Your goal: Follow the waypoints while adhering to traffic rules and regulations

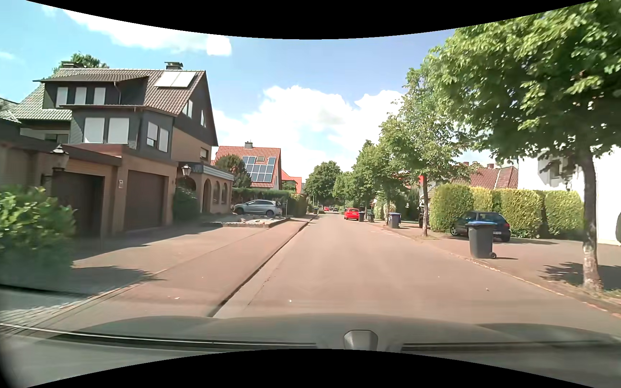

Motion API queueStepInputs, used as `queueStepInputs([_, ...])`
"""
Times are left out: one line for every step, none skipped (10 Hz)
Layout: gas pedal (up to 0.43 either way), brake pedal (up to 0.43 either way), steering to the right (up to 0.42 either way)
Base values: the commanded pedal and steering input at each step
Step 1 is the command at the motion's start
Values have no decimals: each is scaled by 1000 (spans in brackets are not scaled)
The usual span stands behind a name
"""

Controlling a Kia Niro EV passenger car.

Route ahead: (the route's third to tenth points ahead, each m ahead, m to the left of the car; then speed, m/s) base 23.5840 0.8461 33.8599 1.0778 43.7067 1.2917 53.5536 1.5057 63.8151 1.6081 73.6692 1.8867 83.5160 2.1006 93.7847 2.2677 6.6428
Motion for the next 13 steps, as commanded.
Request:
queueStepInputs([169,6,9])
queueStepInputs([157,6,9])
queueStepInputs([157,6,9])
queueStepInputs([157,6,9])
queueStepInputs([157,6,5])
queueStepInputs([157,6,4])
queueStepInputs([157,6,4])
queueStepInputs([157,6,3])
queueStepInputs([157,6,3])
queueStepInputs([157,6,2])
queueStepInputs([157,6,1])
queueStepInputs([157,0,1])
queueStepInputs([157,6,1])
